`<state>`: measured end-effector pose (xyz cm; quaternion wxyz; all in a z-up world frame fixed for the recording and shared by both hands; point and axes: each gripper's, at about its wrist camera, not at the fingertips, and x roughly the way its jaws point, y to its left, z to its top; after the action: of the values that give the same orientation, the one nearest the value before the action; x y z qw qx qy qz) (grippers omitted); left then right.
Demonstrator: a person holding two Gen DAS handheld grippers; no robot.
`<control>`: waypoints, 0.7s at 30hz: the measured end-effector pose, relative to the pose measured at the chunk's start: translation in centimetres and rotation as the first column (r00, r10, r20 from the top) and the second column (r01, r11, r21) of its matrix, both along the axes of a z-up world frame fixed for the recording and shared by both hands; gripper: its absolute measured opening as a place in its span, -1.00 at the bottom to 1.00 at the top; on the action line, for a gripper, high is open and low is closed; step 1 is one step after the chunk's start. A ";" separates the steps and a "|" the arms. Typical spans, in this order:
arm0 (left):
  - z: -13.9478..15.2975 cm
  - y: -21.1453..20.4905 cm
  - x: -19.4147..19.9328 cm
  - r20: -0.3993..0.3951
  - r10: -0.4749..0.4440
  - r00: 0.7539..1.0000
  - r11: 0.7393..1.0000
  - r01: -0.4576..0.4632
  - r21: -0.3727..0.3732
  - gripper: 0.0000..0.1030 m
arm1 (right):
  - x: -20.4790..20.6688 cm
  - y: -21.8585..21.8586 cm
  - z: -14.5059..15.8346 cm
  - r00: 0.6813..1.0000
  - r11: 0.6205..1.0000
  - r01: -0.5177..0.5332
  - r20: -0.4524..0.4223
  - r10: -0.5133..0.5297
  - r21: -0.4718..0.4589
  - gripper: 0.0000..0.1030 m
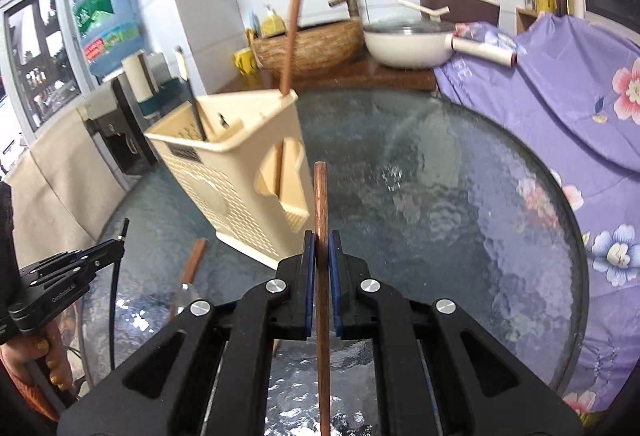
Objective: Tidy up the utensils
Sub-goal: 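Lift and carry both held chopsticks above the cream holder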
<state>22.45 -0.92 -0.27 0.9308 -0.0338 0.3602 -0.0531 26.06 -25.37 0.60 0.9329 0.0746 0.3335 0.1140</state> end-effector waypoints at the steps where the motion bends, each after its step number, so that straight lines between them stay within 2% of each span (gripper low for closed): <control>1: 0.3 0.0 -0.1 0.007 -0.004 1.000 1.000 0.004 -0.002 -0.86 | -0.4 0.1 0.5 1.000 1.000 -0.005 0.014 0.005 0.001 -0.85; 12: 3.8 0.3 -2.7 0.105 -0.034 0.994 0.999 0.038 -0.039 -0.86 | -3.9 0.5 5.2 0.989 0.997 -0.070 0.128 0.068 0.018 -0.86; 21: 7.0 0.4 -6.0 0.195 -0.078 0.978 0.995 0.090 -0.053 -0.86 | -6.4 0.2 7.4 0.978 0.991 -0.132 0.163 0.128 0.014 -0.86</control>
<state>16.46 -0.53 6.72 0.9568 -0.0418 0.2675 -0.1064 19.62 -25.17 7.96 0.9464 0.0550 0.2595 0.1844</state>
